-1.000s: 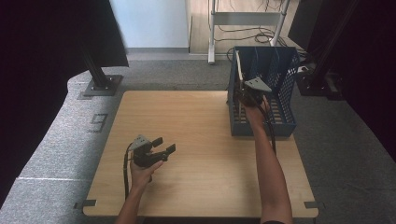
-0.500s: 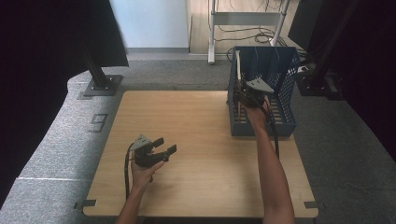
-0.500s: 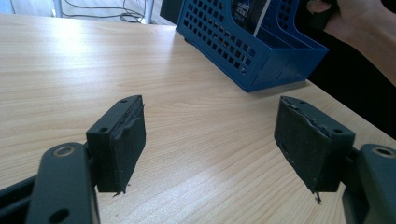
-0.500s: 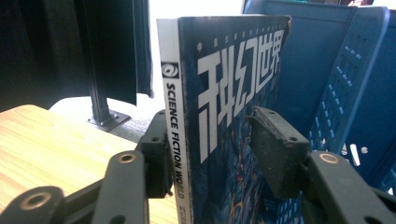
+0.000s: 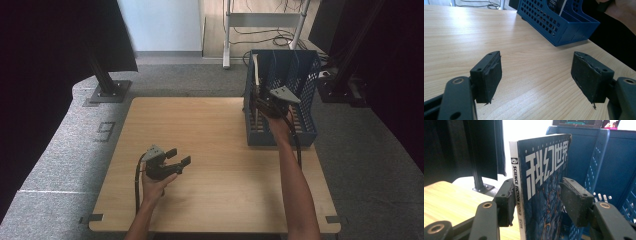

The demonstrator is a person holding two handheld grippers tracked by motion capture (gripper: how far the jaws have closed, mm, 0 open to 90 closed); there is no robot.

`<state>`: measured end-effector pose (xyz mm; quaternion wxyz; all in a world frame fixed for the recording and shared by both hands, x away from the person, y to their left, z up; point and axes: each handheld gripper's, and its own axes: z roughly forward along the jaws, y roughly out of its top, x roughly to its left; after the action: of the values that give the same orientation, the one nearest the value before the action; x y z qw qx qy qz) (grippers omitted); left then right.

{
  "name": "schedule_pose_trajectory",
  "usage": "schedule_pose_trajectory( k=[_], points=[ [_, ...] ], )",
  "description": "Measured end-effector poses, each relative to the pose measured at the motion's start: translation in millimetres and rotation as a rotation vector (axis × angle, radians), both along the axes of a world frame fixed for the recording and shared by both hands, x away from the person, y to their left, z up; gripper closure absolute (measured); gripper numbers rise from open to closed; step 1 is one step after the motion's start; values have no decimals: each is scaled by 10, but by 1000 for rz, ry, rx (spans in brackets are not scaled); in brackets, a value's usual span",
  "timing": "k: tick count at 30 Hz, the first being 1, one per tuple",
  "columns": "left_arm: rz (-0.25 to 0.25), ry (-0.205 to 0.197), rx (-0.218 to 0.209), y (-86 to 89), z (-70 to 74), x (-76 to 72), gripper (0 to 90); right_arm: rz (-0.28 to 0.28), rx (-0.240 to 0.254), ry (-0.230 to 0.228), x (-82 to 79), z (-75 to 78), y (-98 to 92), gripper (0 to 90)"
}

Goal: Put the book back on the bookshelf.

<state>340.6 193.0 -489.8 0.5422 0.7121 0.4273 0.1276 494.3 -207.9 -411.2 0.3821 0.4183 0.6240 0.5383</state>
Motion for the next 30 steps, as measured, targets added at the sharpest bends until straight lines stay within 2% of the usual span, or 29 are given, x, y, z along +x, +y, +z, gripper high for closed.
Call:
schedule_pose_trajectory(
  k=[10,14,22,30],
  points=[
    [-9,2,8,-42,-9,-8,247,43,10,19,-106,-28,-40,461],
    [-11,1,7,-48,-9,-11,246,54,32,12,-166,-22,-60,464],
    [-15,2,9,-61,-10,-13,246,81,31,26,-287,-43,-58,464],
    [-16,2,12,-70,-16,-9,246,111,29,8,-429,-17,-39,476]
  ],
)
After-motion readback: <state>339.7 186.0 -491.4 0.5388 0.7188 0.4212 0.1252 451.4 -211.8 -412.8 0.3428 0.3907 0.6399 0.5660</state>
